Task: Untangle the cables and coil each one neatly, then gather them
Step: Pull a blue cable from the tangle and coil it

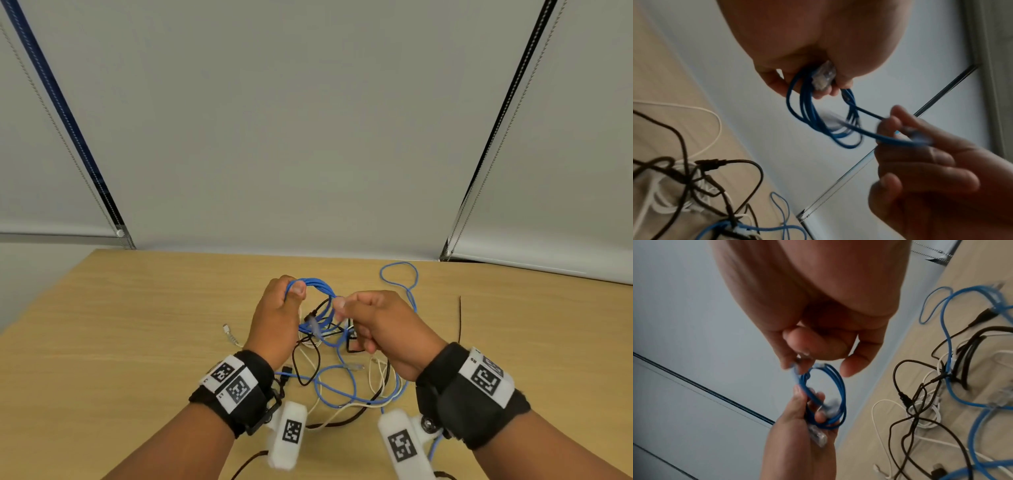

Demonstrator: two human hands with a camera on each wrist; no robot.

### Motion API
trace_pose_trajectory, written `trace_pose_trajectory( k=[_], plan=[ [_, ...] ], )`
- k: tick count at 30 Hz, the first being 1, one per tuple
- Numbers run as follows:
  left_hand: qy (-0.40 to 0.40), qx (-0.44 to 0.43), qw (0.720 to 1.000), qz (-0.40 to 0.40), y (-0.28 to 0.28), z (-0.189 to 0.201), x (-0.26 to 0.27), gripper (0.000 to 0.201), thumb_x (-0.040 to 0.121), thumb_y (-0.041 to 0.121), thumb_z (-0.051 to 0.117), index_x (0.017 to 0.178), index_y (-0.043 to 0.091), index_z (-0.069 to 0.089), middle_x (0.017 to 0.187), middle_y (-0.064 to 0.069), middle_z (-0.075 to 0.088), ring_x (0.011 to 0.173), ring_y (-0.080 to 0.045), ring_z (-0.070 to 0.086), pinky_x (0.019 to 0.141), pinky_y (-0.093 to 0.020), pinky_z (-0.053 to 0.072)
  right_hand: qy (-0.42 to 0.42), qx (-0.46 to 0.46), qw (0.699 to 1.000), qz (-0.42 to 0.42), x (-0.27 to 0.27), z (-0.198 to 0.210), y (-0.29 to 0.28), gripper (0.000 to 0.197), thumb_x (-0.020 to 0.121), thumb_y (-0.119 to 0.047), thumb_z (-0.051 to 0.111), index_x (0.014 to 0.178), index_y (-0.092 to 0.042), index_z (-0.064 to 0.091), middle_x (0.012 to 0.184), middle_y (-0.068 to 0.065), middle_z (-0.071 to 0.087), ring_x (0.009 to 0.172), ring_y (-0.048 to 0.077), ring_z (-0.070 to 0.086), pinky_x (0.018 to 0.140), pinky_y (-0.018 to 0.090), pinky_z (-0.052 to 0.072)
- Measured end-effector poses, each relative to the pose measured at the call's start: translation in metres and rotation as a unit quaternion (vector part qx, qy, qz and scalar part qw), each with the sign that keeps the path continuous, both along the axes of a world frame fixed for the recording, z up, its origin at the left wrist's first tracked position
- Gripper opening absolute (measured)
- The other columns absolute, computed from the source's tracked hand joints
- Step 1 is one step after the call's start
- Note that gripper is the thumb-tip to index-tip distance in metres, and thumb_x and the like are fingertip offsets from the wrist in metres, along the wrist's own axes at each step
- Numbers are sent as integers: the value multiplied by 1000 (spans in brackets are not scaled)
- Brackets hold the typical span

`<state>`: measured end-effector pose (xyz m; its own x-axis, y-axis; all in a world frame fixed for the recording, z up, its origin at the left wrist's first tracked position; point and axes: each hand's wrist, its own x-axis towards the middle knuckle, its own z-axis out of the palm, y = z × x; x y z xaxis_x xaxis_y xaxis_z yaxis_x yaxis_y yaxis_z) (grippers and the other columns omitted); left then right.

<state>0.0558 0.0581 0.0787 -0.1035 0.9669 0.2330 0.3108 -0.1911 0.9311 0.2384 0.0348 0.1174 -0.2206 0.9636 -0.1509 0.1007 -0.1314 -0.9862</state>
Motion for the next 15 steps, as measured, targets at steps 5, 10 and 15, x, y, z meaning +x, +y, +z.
trace_pose_trajectory(
  k=[5,10,15],
  plan=[
    [-58,-52,993,84,13,-12,-30,35,106,33,39,76,20,49,68,2,44,61,-19,42,54,-30,36,1,31,999,-19,18,9,4,27,96,-27,66,71,-16,63,58,1,50,50,16,49,52,25,46],
    [-122,-43,991,33,4,-6,-12,34,106,30,41,75,26,55,70,16,53,53,-5,46,76,-45,56,-120,53,991,33,9,1,3,25,92,-37,69,83,-13,66,71,-1,64,60,12,62,53,27,48],
    [-243,-51,969,-3,-5,6,5,37,108,25,42,75,24,59,79,5,56,54,-9,48,78,-45,56,-203,40,977,40,-6,-22,3,29,86,-46,70,86,-20,59,69,-4,63,53,13,63,50,30,46]
  ],
)
